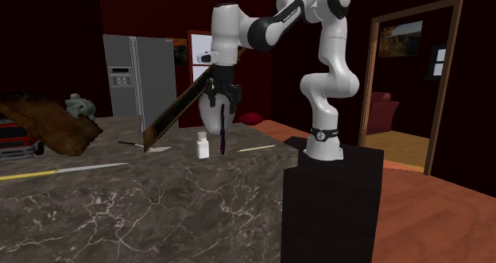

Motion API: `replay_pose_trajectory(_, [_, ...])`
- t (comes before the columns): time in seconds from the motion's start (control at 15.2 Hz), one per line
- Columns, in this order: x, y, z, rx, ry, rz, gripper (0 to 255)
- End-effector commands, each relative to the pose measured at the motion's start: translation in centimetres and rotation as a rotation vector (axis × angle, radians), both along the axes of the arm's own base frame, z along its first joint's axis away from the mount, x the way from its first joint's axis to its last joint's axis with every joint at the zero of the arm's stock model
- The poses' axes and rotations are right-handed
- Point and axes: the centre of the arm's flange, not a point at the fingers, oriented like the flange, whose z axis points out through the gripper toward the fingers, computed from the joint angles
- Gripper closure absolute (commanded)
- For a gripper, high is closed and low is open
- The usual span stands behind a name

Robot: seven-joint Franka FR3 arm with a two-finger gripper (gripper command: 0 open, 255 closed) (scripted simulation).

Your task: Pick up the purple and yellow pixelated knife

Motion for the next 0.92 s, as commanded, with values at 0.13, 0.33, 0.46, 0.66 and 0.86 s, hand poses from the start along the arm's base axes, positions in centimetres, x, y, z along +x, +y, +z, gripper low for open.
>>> replay_pose_trajectory(0.13, [0.1,-0.1,-0.6,0.000,-0.001,0.000,255])
replay_pose_trajectory(0.33, [0.1,-0.1,-0.6,0.000,-0.001,0.000,255])
replay_pose_trajectory(0.46, [0.1,-0.1,-0.6,0.000,-0.001,0.000,255])
replay_pose_trajectory(0.66, [0.1,-0.1,-0.6,0.000,-0.001,0.000,255])
replay_pose_trajectory(0.86, [0.0,0.0,0.4,0.000,-0.001,0.000,255])
